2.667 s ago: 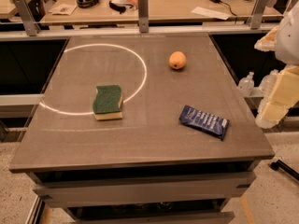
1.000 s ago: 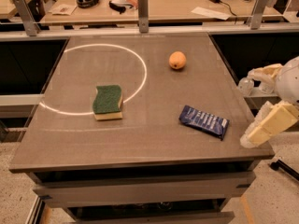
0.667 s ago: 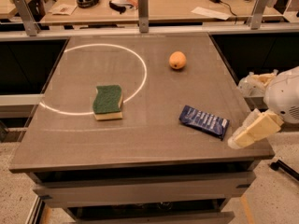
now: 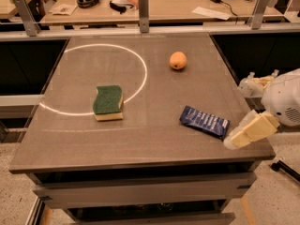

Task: Move rxbar blueberry near sponge

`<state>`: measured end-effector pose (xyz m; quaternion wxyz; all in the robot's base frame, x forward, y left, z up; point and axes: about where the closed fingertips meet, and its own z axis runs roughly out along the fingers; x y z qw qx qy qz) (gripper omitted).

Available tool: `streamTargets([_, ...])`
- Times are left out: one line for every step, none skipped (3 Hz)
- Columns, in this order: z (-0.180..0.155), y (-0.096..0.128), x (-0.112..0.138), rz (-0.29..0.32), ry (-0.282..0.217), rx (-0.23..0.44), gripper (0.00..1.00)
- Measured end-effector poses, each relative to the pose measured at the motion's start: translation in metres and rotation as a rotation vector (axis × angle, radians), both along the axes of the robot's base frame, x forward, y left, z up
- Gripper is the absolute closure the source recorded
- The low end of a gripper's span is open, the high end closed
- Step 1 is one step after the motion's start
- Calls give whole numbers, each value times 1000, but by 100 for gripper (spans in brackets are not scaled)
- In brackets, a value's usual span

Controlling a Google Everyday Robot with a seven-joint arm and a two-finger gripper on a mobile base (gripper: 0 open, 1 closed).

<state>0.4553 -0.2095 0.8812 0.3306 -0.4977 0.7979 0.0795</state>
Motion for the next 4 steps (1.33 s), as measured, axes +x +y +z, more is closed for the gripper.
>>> streamTargets([-7,8,-3,-45,8,32,0])
streamTargets([-17,19,-3,-47,9,67,0])
streamTargets([-31,29,-2,-41,22,102,0])
streamTargets([-43,36,1,-23,27,134,0])
